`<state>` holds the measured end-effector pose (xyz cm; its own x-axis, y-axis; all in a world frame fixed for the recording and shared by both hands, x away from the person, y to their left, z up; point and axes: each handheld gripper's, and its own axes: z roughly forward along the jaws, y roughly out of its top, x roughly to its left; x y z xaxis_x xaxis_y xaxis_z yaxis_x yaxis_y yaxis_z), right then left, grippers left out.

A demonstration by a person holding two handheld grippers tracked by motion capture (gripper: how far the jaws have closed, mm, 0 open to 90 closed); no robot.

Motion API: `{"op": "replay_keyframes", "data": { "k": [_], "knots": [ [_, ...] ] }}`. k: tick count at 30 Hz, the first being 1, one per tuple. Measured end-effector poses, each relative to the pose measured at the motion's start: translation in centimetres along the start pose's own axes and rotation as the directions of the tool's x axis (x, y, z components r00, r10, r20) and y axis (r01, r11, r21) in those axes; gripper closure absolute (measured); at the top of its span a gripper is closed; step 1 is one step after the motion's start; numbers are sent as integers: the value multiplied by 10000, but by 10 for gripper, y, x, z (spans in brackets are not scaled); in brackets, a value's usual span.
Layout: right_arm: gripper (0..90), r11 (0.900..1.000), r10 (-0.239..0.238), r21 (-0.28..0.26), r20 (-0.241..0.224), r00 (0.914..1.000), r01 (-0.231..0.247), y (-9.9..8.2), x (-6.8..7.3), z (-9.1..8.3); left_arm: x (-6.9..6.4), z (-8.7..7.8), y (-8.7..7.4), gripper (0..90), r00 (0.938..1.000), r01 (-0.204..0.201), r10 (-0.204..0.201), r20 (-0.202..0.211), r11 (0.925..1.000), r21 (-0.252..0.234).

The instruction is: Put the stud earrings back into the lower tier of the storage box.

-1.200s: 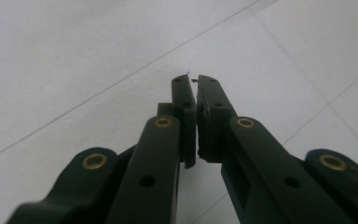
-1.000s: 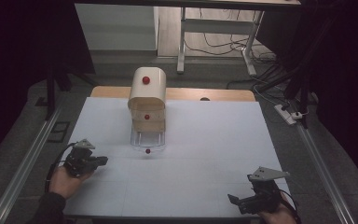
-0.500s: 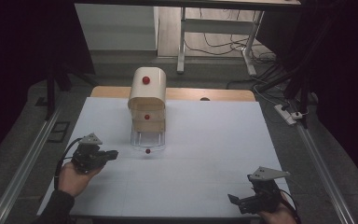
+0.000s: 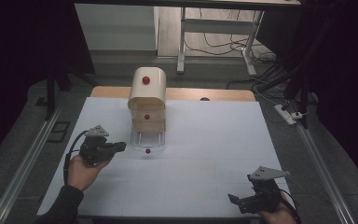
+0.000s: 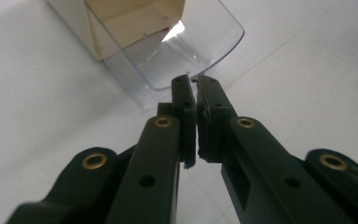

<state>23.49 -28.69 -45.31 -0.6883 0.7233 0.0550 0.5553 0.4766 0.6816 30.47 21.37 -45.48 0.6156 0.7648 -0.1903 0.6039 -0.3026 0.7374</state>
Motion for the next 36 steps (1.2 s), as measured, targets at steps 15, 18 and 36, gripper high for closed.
{"op": "replay_keyframes", "data": {
  "k": [15,18,36],
  "knots": [
    [0,10000,1,34,-1,10000,-1,0,0,0,-3,30,24,858,10000,-43,42,-67,9999,-137],
    [0,10000,4,42,7,10000,-4,0,0,0,-1,36,27,857,10000,2,-3,-64,9999,-167],
    [0,10000,25,36,74,10000,-25,-1,0,-1,2,77,38,850,9995,-167,171,-249,9997,180]
  ]
}}
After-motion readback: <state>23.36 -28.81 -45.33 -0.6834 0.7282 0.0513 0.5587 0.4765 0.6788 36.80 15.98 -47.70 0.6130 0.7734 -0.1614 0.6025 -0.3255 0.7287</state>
